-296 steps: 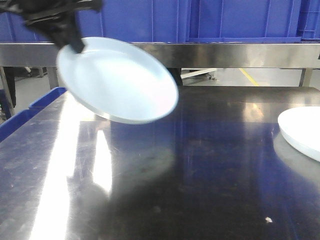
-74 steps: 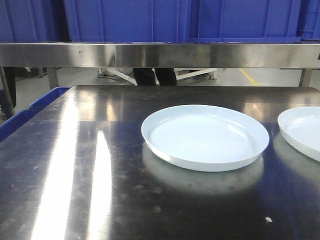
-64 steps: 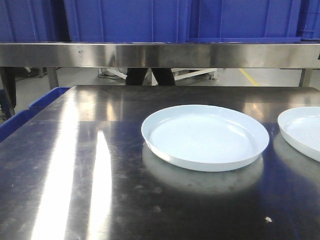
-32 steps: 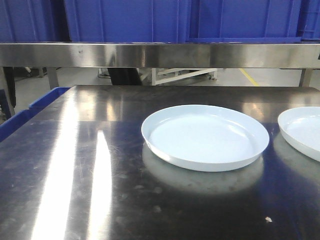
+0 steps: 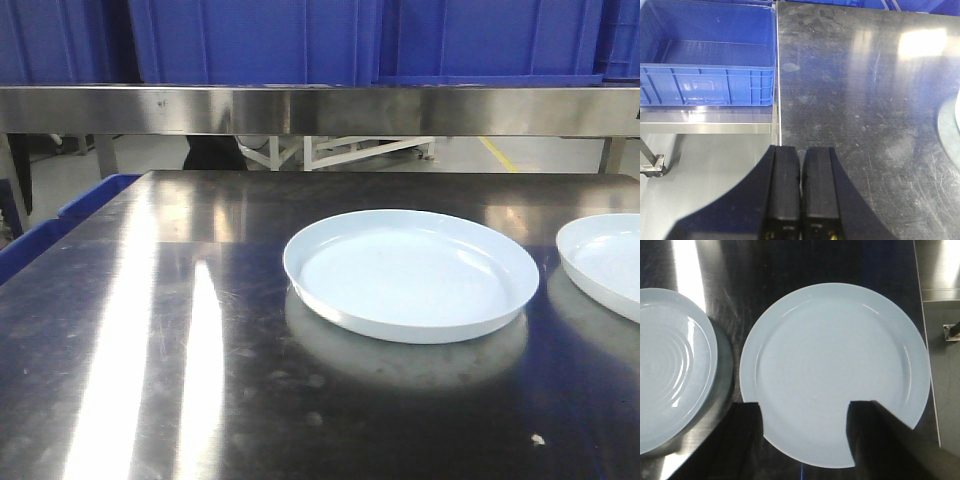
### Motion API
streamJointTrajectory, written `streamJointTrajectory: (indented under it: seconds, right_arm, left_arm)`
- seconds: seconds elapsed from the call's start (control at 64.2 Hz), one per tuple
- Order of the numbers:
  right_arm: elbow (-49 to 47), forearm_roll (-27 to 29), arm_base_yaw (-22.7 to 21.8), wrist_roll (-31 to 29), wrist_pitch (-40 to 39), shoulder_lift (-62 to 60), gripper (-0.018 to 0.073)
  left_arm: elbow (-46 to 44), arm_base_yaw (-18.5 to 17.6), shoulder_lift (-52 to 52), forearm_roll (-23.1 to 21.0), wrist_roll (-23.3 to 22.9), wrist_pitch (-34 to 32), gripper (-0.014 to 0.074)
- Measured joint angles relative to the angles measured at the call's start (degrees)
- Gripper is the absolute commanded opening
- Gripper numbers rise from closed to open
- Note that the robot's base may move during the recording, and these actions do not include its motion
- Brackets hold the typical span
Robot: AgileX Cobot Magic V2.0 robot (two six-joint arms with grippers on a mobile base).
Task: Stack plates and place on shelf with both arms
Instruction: 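Grasp the other white plate's rim with the right gripper and lift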
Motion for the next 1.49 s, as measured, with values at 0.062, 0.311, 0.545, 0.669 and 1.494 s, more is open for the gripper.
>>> streamJointTrajectory:
  seconds: [0.062, 0.311, 0.545, 0.669, 1.494]
  right_arm:
    - [0.0, -1.4, 0.0, 0.0, -0.7, 1.1, 0.0486]
    - [0.0, -3.6, -5.6, 0.0, -5.9, 6.5, 0.0486]
    - [0.0, -4.0, -14.4, 0.0, -8.4, 11.5, 0.0486]
    - [0.0, -4.1, -16.9, 0.0, -9.4, 14.6, 0.0486]
    - [-0.9, -4.1, -18.7, 0.0, -12.5, 28.5, 0.0361]
  left_arm:
    - [0.0, 0.0, 0.0, 0.0, 0.0, 0.0, 0.0097]
    - [0.0, 0.0, 0.0, 0.0, 0.0, 0.0, 0.0097]
    - [0.0, 0.0, 0.0, 0.0, -0.1, 0.0, 0.0097]
    - [0.0, 0.0, 0.0, 0.0, -0.1, 0.0, 0.0097]
    - [0.0, 0.0, 0.0, 0.0, -0.1, 0.0, 0.0097]
